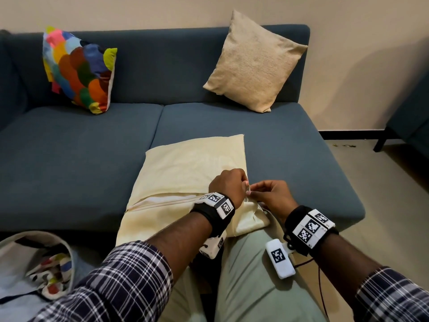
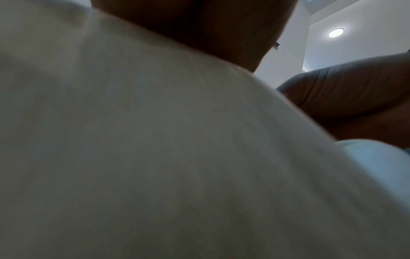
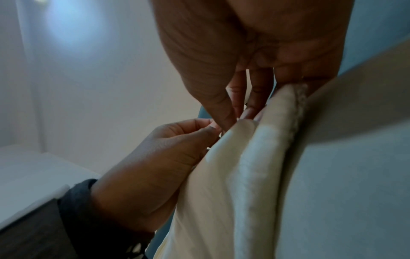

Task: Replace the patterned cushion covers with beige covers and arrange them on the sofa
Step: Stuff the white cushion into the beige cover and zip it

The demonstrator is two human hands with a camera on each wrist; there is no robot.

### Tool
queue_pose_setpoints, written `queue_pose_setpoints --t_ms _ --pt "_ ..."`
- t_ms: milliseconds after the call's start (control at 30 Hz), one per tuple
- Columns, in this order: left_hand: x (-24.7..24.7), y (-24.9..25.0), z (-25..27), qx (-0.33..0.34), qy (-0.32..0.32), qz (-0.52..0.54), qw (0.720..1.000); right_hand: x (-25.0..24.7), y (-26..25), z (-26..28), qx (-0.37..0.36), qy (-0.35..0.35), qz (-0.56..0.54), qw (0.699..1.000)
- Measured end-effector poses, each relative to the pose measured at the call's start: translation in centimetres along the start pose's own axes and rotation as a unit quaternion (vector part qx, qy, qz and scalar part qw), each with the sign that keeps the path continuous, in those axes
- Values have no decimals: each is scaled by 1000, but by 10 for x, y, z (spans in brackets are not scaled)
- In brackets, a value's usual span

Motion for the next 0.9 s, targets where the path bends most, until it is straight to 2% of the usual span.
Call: queue_pose_setpoints --t_ms 167,300,500,633,767,900 --pt "3 0 3 1 2 -5 1000 -7 -5 -4 -69 69 95 991" --pt "2 4 5 35 16 -36 999 -5 -9 -5 -115 38 144 982" --pt "3 6 2 64 -14 -83 994 -7 -9 -4 -105 6 148 983" --pt "5 1 -7 37 -58 -89 994 -8 -6 -6 -104 -12 164 981" --pt "6 -4 -14 10 -90 -51 995 -7 -5 -7 -97 -14 157 983" --pt "4 -10 -17 0 -74 5 997 -8 -2 -4 -76 -22 89 993"
Point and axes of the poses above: each hand's wrist, its own z-axis away from the middle knuckle, its own x-axis out of the palm, y = z × x, the point moved 3 cm from there along -z, towards the middle knuckle, and after that the axes turned 2 degrees about -y, right-handed, at the moved point
